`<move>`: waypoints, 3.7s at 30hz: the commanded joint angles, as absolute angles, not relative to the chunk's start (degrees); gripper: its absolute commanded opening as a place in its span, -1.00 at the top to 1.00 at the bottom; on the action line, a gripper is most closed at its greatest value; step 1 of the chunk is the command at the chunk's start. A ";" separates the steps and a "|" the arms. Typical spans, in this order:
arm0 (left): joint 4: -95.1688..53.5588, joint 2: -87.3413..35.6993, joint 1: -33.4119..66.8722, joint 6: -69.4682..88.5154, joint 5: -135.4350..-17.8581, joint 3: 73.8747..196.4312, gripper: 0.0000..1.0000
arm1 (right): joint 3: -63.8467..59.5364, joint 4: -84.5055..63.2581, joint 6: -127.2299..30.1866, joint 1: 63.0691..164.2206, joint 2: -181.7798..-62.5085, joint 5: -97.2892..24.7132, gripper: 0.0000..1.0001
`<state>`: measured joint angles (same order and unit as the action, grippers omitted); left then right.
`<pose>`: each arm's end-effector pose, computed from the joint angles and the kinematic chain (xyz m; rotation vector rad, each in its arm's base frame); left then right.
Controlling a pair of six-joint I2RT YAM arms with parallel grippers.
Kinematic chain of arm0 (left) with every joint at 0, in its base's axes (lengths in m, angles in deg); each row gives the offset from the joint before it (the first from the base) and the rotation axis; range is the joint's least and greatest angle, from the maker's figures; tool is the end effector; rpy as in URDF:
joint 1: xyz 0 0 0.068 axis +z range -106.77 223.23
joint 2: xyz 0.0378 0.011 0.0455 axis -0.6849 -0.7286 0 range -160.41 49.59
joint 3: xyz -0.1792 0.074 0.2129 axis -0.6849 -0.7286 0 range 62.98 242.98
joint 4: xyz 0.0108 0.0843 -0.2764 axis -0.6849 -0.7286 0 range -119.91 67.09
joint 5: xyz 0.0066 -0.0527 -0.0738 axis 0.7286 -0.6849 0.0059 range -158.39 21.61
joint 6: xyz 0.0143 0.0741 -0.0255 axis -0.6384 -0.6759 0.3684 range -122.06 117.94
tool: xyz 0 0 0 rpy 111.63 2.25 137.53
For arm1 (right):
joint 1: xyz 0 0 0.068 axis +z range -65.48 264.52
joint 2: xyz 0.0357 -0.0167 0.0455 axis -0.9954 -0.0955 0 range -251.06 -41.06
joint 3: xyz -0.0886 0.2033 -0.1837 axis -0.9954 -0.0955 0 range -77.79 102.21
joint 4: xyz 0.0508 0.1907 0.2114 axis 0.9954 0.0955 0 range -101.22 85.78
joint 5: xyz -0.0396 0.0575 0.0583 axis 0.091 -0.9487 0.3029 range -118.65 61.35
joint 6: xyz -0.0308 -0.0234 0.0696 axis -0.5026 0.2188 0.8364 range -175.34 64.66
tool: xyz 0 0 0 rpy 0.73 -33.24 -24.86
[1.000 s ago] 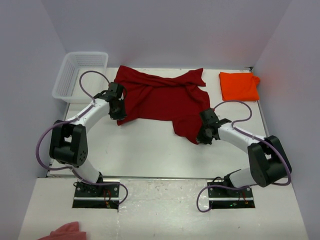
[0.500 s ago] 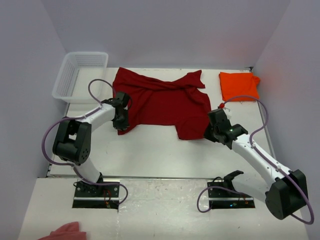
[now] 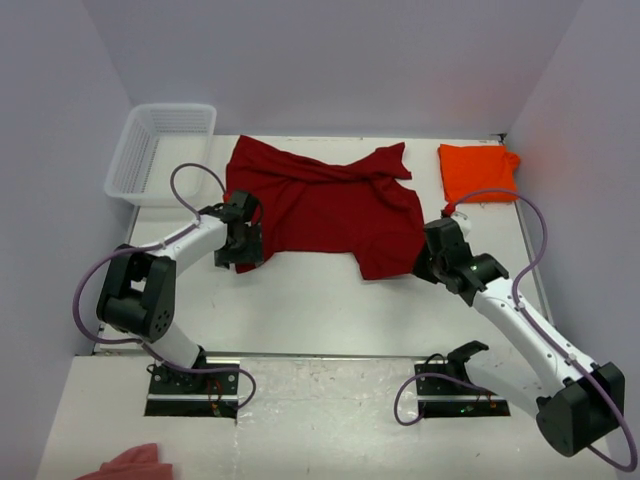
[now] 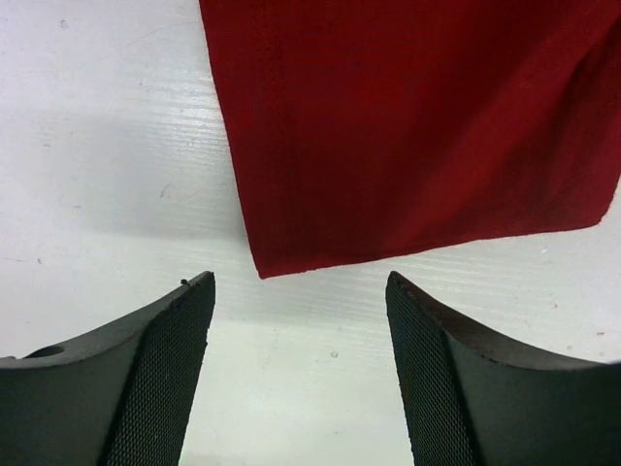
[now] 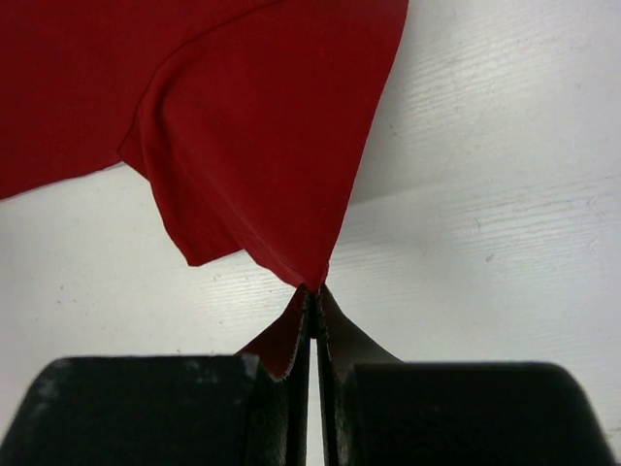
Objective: Fold and stack the t-shirts
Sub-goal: Flatten out the tshirt
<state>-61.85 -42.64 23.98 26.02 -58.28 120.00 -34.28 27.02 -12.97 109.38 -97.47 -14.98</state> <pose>0.3140 -0.0968 0.1475 -0.2514 2.8065 0.0708 0.2196 0.0839 0.2341 0.4735 2.3962 0.2331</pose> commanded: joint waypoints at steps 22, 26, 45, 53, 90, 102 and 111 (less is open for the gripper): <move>-60.17 -47.36 23.81 27.83 -56.79 119.76 -0.30 | -32.70 30.26 -14.29 109.66 -89.23 -14.59 1.00; -61.40 -45.96 23.81 28.35 -54.94 119.41 -0.30 | -32.09 30.79 -14.47 109.66 -88.44 -14.23 1.00; -64.40 -37.24 26.43 27.83 -56.08 117.30 -0.29 | -31.30 31.32 -14.99 109.57 -88.53 -13.97 1.00; -61.93 -41.20 29.69 25.63 -58.01 118.18 -0.19 | -30.94 32.73 -15.35 109.48 -86.68 -13.18 1.00; -63.59 -34.10 31.63 23.52 -57.32 119.23 1.00 | -27.96 32.81 -17.01 109.48 -90.10 -10.46 1.00; -65.36 -22.41 30.22 20.71 -57.75 129.95 1.00 | -12.06 34.92 -24.22 109.48 -94.32 -1.85 1.00; -60.00 -15.19 28.82 18.16 -56.00 140.05 1.00 | 11.49 34.14 -36.60 109.65 -100.21 -4.56 1.00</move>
